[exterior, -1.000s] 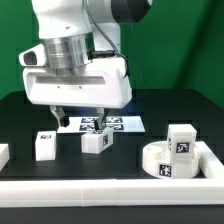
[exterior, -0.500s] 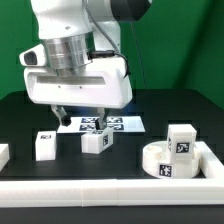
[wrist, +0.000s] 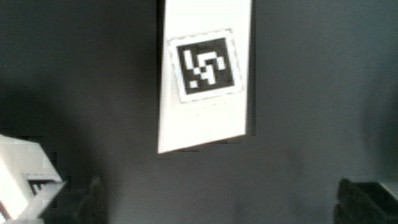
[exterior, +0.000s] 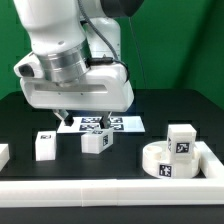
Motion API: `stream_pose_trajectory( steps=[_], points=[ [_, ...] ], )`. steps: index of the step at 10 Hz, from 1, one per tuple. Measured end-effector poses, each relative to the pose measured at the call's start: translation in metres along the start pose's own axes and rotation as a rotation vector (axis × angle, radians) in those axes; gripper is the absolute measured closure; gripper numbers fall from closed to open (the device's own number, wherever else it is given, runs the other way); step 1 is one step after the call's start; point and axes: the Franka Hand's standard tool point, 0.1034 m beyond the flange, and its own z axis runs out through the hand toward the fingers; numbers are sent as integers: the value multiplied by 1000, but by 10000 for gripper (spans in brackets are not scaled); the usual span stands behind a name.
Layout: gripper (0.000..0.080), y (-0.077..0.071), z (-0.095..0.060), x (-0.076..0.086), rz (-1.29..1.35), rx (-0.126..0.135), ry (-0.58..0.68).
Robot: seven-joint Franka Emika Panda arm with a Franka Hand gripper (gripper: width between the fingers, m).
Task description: Assemble stool
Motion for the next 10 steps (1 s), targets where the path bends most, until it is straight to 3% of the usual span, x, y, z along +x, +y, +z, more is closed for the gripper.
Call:
stream_pose_trajectory(
  steps=[7,10],
  points=[
    [151,7,13,-8,7,-16,-512],
    [151,3,15,0,-3,-24,-560]
  ],
)
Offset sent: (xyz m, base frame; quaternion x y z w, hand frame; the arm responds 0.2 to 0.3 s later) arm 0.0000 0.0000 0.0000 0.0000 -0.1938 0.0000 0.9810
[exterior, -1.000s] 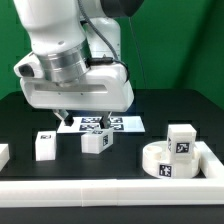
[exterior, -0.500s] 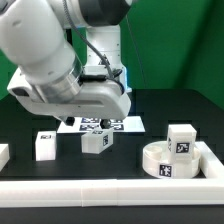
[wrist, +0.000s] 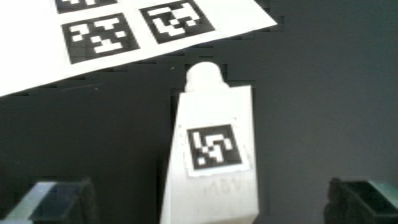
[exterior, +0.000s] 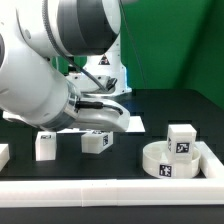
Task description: Assemble stool
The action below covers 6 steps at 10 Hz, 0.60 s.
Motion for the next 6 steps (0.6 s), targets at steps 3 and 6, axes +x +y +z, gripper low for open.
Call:
stream_pose_trajectory(
  steps=[3,6],
  points=[
    [151,-3,3,3,-3,-4,7],
    [151,-5,20,10,0,-17,5]
  ],
)
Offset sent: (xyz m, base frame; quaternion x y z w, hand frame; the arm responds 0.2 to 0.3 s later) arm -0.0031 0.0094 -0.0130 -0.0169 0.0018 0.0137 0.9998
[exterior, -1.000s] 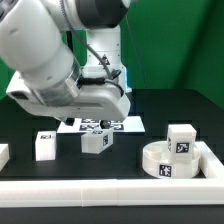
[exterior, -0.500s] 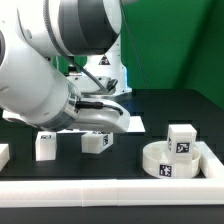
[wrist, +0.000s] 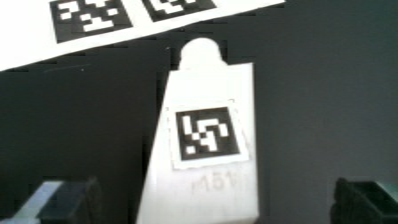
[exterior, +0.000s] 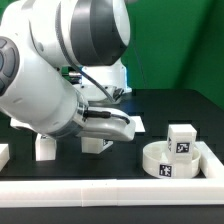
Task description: Assemble stool
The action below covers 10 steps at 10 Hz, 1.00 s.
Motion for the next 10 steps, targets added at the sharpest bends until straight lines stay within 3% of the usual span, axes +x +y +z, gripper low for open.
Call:
stream_pose_trajectory(
  steps=[5,6,7,10],
  points=[
    [174,-4,6,5,-4,-10,19],
    [361,-4,7,6,-4,-10,19],
    [475,-5,7,6,-4,-11,21],
    [475,-5,7,6,-5,-11,21]
  ],
)
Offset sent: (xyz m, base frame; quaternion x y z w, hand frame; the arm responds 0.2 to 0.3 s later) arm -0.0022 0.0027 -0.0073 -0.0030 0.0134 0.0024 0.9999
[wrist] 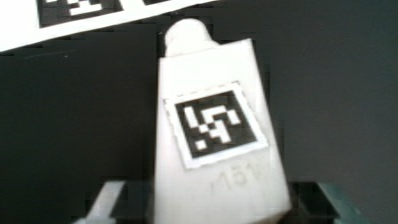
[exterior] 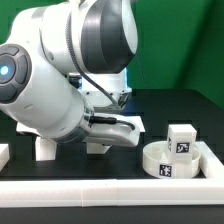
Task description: Assemble stool
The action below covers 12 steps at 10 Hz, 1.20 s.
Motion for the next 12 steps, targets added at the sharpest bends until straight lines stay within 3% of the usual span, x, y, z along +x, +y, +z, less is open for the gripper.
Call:
stream_pose_trajectory(
  steps=[3,6,8,11,12],
  points=[
    [475,-8,-10,-6,-10,-4,6],
    [474,-39,-47,-41,-22,-21,19],
    [474,-48,-56,-43,-39,-20,57],
    [474,-48,-57,-40,-39,-19,74],
    [473,-54,-68,-41,-49,-15,123]
  ],
)
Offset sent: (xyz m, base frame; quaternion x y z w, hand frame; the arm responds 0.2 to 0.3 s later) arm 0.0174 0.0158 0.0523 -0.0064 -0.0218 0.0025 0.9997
